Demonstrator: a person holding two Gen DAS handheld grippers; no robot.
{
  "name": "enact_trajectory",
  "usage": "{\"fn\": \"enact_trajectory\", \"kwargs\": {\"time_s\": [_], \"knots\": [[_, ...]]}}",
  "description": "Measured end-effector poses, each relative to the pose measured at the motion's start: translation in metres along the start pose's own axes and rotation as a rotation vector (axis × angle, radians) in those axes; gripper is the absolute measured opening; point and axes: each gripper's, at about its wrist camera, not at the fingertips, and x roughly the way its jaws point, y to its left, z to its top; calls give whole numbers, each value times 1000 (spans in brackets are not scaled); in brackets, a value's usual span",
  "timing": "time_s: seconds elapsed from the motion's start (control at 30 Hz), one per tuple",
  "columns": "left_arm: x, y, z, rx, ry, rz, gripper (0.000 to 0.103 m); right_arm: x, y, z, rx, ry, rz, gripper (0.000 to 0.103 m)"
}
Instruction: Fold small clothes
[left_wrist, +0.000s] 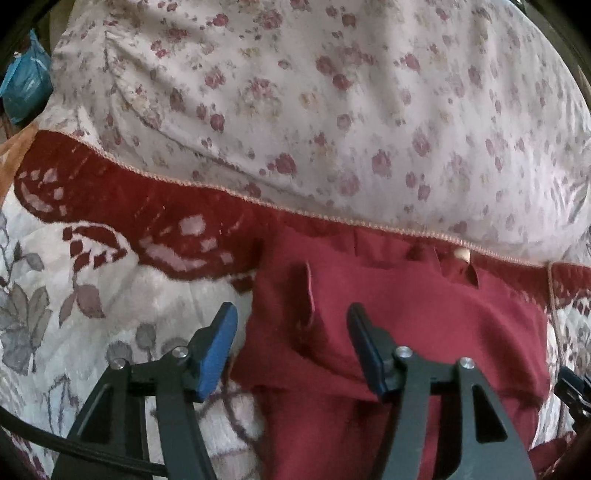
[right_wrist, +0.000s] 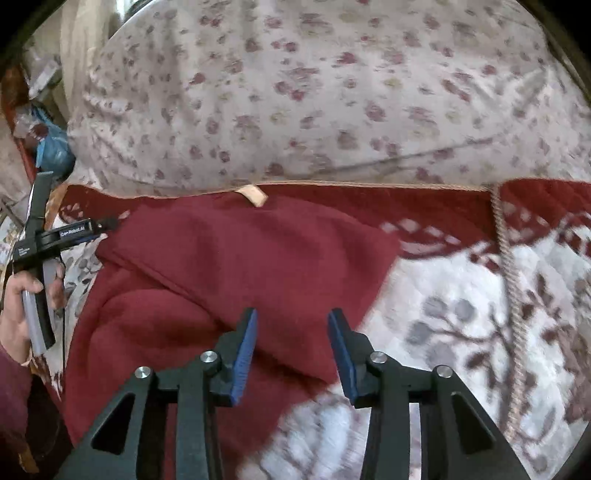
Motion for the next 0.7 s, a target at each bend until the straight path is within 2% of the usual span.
{"fn": "enact_trajectory", "kwargs": {"time_s": [0.07,0.13,0.17,0.23,0.3,0.33,0.4,0.43,0.6,0.7], "knots": [[5,-2,-8,28,25,41,61,21,14,5,-15,21,-1,43],[10,0,-15,32,69,53,61,47,21,4,-68,75,-95,43],[8,4,-18,20,75,35,61,58,21,2,-73,105,-139,43],[-2,11,-25,9,73,19,61,51,21,1,-62,87,-131,43],[-18,18,-36,27,67,17,62,32,17,-3,-46,73,-90,49],[-25,21,-41,35,63,11,64,17,13,-7,-27,61,-55,61],[-40,27,-54,50,54,1,68,-4,6,-16,-7,44,-14,75],[-51,32,-64,54,47,-7,69,-17,0,-22,3,29,8,78],[-79,47,-103,39,55,-23,70,-56,-18,-57,103,19,88,80],[-93,49,-122,36,45,-7,70,-63,-13,-75,94,24,74,80]]}}
